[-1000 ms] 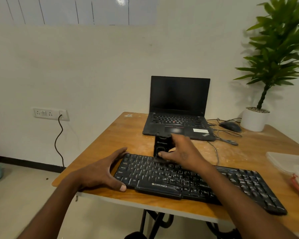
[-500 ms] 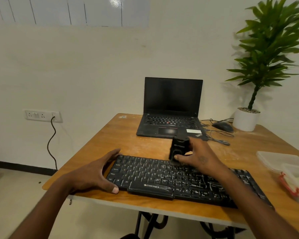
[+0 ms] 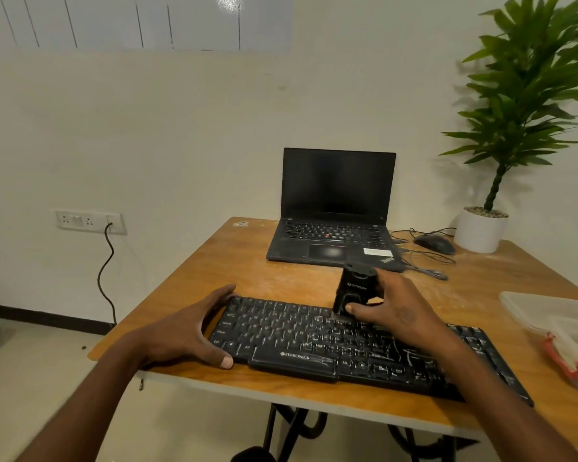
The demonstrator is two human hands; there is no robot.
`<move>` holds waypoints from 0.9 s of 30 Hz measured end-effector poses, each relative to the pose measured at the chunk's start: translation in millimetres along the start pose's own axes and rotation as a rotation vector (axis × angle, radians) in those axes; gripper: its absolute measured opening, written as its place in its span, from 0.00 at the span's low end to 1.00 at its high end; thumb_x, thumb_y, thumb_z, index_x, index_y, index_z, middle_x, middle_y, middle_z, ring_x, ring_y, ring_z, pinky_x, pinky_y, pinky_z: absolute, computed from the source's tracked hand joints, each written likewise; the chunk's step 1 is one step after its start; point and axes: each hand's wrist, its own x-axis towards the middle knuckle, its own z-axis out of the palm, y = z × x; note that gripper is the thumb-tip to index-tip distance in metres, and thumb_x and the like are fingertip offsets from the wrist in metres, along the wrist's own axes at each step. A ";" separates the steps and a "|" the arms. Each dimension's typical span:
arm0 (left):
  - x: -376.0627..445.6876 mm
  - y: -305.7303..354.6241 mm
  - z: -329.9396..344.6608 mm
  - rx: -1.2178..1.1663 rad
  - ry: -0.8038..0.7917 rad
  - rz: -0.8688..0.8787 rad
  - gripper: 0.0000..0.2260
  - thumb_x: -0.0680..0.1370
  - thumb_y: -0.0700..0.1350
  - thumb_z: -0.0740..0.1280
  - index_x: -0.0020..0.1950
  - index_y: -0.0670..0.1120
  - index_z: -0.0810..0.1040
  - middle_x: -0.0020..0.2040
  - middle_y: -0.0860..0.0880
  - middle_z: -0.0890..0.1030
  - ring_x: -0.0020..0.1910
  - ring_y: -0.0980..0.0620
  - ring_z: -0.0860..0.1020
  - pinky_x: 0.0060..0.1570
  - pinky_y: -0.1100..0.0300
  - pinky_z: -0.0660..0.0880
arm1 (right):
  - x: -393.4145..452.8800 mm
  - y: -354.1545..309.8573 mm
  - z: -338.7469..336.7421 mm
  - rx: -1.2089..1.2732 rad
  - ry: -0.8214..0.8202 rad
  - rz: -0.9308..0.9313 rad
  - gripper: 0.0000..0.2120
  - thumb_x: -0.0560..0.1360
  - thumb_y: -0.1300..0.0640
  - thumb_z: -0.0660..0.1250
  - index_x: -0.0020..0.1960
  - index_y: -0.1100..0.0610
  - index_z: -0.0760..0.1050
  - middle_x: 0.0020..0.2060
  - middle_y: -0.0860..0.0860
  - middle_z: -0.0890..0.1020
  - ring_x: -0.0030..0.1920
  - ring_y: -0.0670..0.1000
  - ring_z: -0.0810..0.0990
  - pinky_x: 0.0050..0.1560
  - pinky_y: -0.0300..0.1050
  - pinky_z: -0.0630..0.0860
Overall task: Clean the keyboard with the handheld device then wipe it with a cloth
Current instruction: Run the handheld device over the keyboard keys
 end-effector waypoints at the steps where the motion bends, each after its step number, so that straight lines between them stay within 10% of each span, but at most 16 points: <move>1: -0.1 -0.1 0.0 -0.001 0.000 -0.002 0.55 0.65 0.53 0.84 0.79 0.71 0.49 0.74 0.63 0.64 0.69 0.59 0.71 0.61 0.66 0.74 | -0.7 -1.8 0.5 0.007 0.005 -0.003 0.23 0.71 0.56 0.78 0.59 0.42 0.73 0.52 0.40 0.82 0.54 0.37 0.79 0.51 0.36 0.76; 27: -2.2 2.7 1.2 -0.034 -0.025 0.007 0.54 0.66 0.52 0.84 0.79 0.69 0.50 0.75 0.64 0.63 0.70 0.62 0.70 0.62 0.67 0.73 | 1.4 -34.3 34.5 0.007 -0.020 -0.034 0.28 0.72 0.57 0.77 0.67 0.48 0.67 0.51 0.41 0.78 0.50 0.42 0.80 0.46 0.42 0.82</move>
